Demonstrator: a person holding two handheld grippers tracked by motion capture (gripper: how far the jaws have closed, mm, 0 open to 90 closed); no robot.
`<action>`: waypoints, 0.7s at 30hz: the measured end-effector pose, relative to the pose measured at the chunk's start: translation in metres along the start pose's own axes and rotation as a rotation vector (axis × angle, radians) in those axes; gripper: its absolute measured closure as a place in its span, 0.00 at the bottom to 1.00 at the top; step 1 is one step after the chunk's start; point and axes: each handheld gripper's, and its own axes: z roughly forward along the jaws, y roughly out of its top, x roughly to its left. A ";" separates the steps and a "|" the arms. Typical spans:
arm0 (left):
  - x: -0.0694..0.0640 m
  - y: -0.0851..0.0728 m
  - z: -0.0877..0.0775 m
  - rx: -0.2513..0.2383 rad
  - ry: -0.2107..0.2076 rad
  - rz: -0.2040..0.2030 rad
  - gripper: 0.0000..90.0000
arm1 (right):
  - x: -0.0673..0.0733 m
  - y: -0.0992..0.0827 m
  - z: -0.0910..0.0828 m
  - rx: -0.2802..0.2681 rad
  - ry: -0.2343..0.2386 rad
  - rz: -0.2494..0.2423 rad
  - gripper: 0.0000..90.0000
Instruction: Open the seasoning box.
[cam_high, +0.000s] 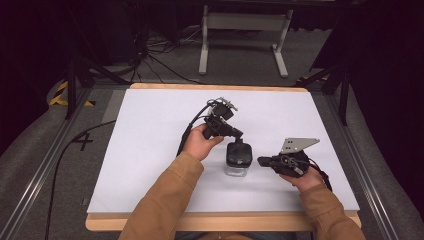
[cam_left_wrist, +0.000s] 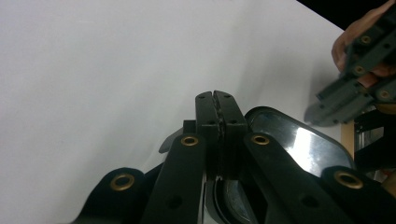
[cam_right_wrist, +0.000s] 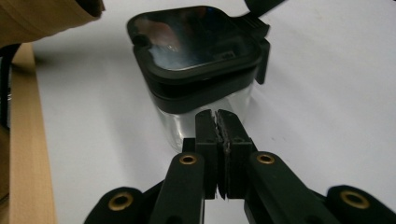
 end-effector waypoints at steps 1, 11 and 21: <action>0.000 0.000 0.000 0.001 0.004 -0.002 1.00 | 0.002 0.002 0.001 -0.002 0.007 -0.012 0.99; 0.000 0.001 0.001 0.010 0.009 -0.024 0.99 | 0.017 0.016 0.006 -0.015 0.016 -0.047 0.99; -0.012 0.000 -0.018 -0.026 0.075 -0.015 0.92 | 0.018 0.023 0.005 -0.049 0.007 -0.039 1.00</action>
